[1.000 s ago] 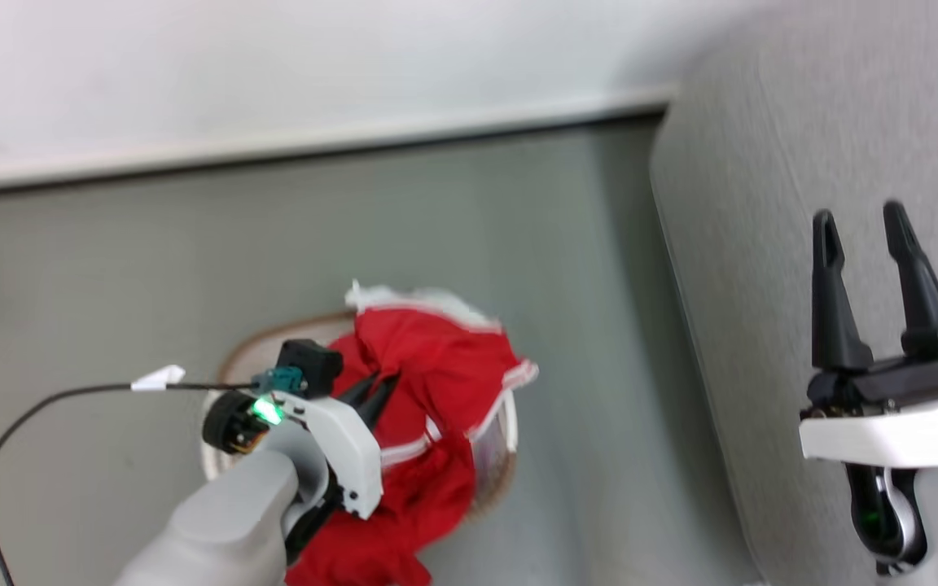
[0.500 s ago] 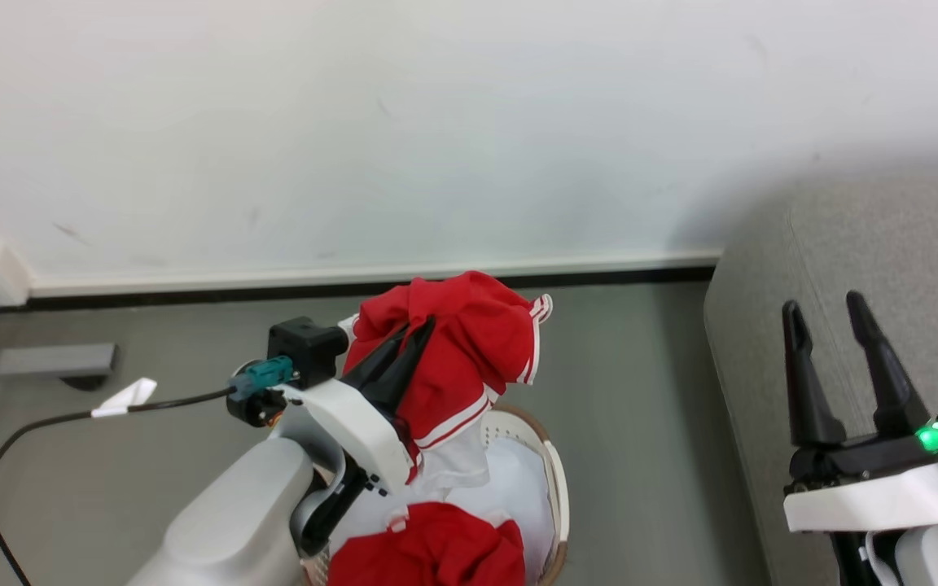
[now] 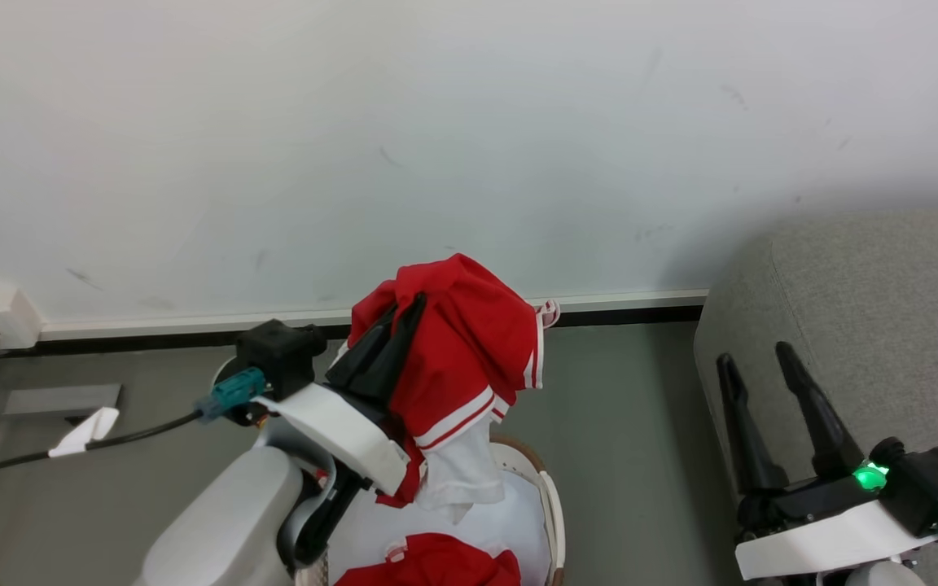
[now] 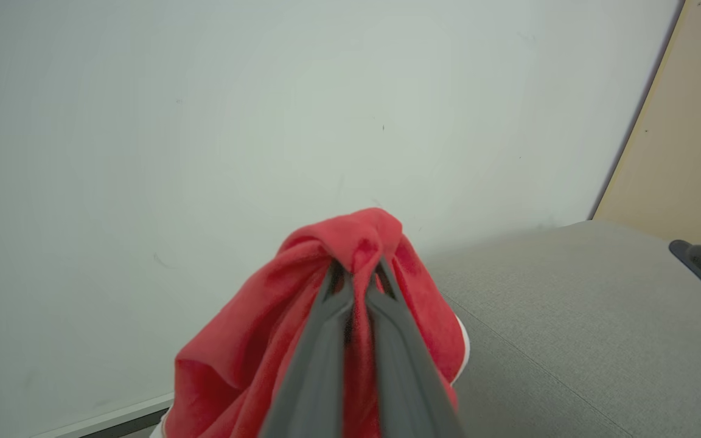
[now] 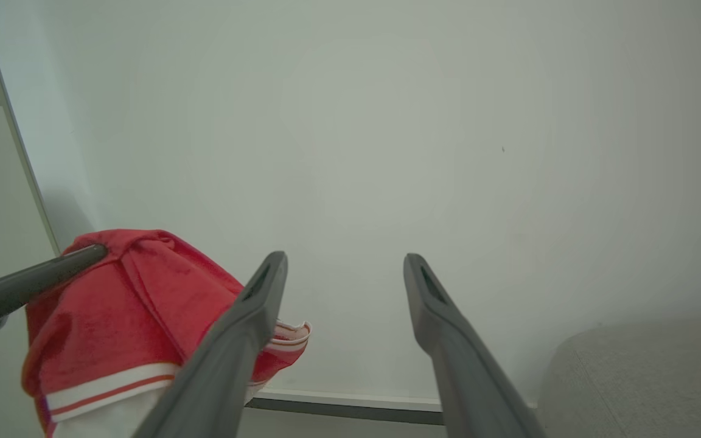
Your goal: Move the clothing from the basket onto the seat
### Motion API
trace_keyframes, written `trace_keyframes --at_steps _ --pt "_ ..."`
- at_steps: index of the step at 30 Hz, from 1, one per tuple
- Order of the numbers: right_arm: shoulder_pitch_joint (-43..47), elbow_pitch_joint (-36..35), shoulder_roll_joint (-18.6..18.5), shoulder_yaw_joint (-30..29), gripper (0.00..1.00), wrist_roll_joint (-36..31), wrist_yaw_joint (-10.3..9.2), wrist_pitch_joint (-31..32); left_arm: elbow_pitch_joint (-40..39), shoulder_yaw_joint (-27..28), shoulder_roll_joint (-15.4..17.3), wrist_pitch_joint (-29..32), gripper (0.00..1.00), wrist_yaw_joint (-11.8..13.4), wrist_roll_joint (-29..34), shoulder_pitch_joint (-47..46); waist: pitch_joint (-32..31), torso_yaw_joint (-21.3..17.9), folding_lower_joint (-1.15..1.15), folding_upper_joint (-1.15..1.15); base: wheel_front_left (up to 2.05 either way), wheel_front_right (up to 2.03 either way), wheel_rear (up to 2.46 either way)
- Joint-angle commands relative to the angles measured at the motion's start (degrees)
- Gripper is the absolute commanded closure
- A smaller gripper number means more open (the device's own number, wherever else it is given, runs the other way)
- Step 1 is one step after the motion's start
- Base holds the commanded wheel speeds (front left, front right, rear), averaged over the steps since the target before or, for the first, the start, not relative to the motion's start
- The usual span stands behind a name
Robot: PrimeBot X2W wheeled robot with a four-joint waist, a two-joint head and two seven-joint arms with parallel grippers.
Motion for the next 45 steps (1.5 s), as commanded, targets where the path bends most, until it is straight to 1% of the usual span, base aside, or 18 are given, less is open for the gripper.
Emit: trace_keyframes --at_steps 1,10,15,18,20,24,28,31,39,43,45 --pt "0.2 0.1 -0.4 0.6 0.00 0.5 -0.12 0.0 -0.6 0.1 0.6 0.0 1.00 0.4 0.4 1.0 0.0 -0.1 0.01 0.00 0.00 0.00 0.00" --pt "-0.7 0.3 -1.0 2.7 0.00 1.2 -0.12 0.0 -1.7 -0.4 0.7 0.0 1.00 0.8 0.8 1.3 0.0 -0.3 0.01 0.00 0.00 0.00 0.00" --pt "-1.2 -0.5 -1.8 5.9 0.00 3.2 -0.12 0.0 -1.8 -0.7 0.7 0.0 1.00 1.0 1.1 0.8 0.1 -0.2 0.01 0.00 0.00 0.00 0.00" --pt "-1.9 -0.1 -2.6 8.9 0.00 4.0 -0.12 0.0 -1.9 -1.0 0.4 0.0 1.00 0.8 1.1 0.4 0.2 0.2 0.01 0.00 0.00 0.00 0.00" --pt "-2.3 1.0 -3.1 12.0 0.00 4.2 -0.12 0.0 -1.9 -1.5 0.1 0.1 1.00 0.6 1.2 0.0 0.2 0.8 0.01 0.00 0.00 0.00 0.00" --pt "-4.2 4.8 -3.6 19.1 0.00 6.4 -0.12 0.0 -1.6 -2.6 -1.0 0.4 1.00 -0.1 1.1 -0.8 0.4 2.5 0.01 0.00 0.00 0.00 0.00" --pt "-7.4 11.7 -3.8 26.3 0.00 10.1 -0.12 0.0 -1.0 -4.2 -2.2 0.9 1.00 -1.1 1.2 -2.1 0.3 4.7 0.01 0.00 0.00 0.00 0.00" --pt "-10.8 16.9 -3.4 30.6 0.00 13.7 -0.12 0.0 -0.7 -5.1 -3.2 1.2 1.00 -1.6 1.1 -3.0 0.2 6.4 0.01 0.00 0.00 0.00 0.00" --pt "-18.2 26.0 -3.1 40.4 0.00 22.8 -0.12 0.0 -0.4 -8.4 -6.1 1.6 1.00 -2.8 0.8 -4.4 0.0 11.1 0.01 0.00 0.00 0.00 0.00" --pt "-21.3 28.5 -3.4 44.2 0.00 26.8 -0.12 0.0 -0.5 -10.5 -7.8 1.8 1.00 -3.3 0.2 -4.8 -0.1 13.7 0.01 0.00 0.00 0.00 0.00" --pt "-22.5 28.8 -3.2 44.7 0.00 28.1 -0.12 0.0 -0.6 -11.6 -8.4 2.0 1.00 -3.5 -0.1 -5.0 -0.2 14.9 0.01 0.00 0.00 0.00 0.00"
